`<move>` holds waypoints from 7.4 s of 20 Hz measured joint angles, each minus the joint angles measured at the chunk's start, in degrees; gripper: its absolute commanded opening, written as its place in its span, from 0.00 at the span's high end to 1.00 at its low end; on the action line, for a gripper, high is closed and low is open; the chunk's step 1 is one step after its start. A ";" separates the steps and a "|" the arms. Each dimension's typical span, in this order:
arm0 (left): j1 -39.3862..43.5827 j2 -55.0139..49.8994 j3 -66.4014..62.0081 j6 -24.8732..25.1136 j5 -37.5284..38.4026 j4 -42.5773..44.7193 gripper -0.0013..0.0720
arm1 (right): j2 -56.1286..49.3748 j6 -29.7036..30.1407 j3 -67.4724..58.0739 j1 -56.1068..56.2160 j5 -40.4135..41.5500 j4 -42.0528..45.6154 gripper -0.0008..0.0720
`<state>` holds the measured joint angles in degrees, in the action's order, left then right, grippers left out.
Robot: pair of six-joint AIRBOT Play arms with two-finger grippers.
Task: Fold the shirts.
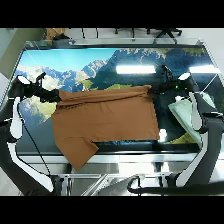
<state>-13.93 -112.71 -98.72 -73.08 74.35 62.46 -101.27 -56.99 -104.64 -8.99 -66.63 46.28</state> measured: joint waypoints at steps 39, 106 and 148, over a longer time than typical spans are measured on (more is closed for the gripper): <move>0.66 43.36 74.01 -7.43 -1.42 -4.59 0.74 | 26.16 2.19 49.31 -14.34 -10.67 -1.81 0.49; 18.86 -2.47 -15.58 -5.29 3.10 -10.67 0.96 | 13.97 11.10 22.12 -2.69 6.08 -14.60 0.96; 7.34 41.38 2.14 8.96 4.17 -38.12 0.96 | 17.49 18.60 13.38 43.87 43.89 -21.86 0.23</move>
<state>-6.59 -71.33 -96.57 -64.12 78.52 24.34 -83.79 -38.39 -91.26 34.87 -22.74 24.43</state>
